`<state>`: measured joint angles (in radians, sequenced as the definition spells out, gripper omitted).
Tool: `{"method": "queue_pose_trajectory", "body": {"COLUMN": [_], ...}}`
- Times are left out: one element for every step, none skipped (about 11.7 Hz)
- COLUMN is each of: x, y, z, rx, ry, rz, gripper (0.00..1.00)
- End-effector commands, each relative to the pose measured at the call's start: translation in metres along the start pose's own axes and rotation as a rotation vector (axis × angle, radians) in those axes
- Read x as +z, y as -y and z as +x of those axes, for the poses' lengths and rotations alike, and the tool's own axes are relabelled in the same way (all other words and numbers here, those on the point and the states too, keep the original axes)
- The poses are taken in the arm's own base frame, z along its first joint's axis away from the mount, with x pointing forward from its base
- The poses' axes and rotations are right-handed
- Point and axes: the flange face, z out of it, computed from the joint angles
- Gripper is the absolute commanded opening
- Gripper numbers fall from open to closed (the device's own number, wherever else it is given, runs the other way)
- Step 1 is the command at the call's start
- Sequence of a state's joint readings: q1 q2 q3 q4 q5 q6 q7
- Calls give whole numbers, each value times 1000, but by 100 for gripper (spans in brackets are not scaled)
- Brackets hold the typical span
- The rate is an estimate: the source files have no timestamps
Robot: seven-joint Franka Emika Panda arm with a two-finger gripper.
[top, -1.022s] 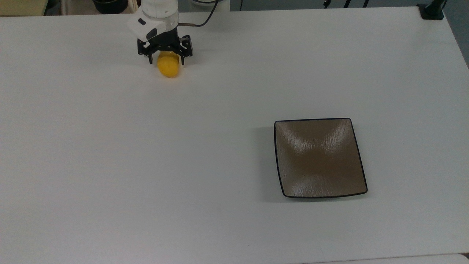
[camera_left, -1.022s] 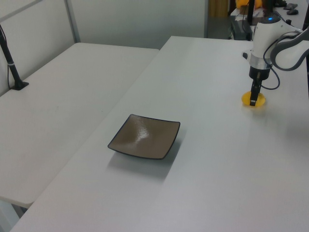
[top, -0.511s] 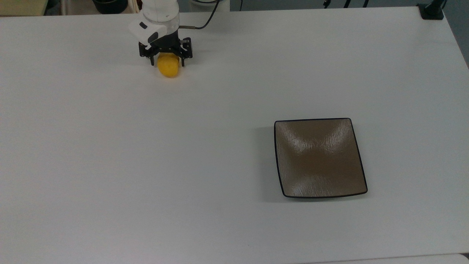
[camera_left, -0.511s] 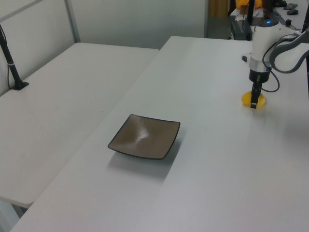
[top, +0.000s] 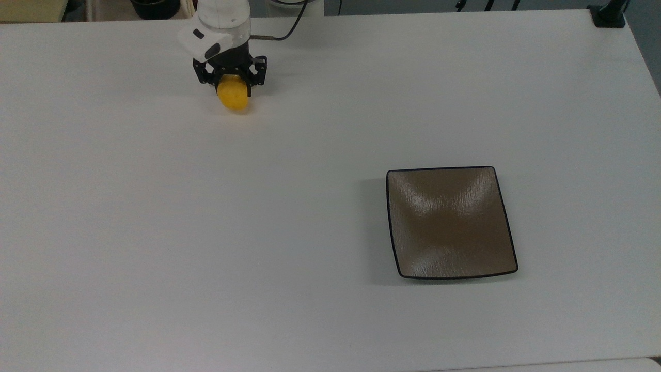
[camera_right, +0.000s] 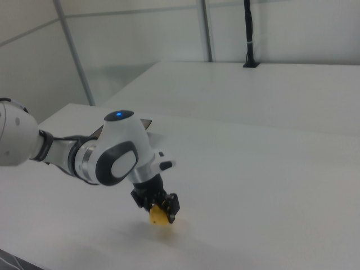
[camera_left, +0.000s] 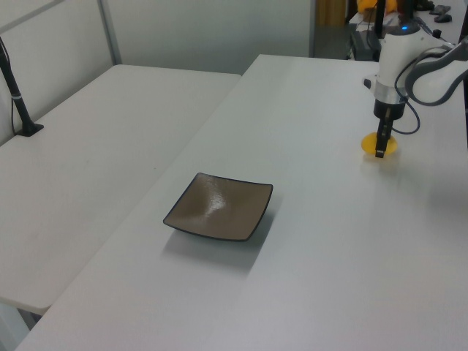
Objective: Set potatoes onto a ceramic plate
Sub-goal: 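Close the gripper around the yellow potato, then lift the potato and carry it over the brown square plate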
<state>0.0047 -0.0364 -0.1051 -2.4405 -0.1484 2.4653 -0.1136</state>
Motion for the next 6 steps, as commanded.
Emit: {"method": "queue_pose_trajectory", "body": {"x": [-59,-80,-102,-125,-145,-167], "y": [-8,-14,-17,-10,-2,1], "z": [31,41,51,62,70,75], "rx": [-11,-6,4,-10,-19,-18], "ry": [-3,-8,-8,-10,-7,-7], "rz": [-24,-27,-26,-27,-21,-10], "gripper": [27,27,27,28,27,28]}}
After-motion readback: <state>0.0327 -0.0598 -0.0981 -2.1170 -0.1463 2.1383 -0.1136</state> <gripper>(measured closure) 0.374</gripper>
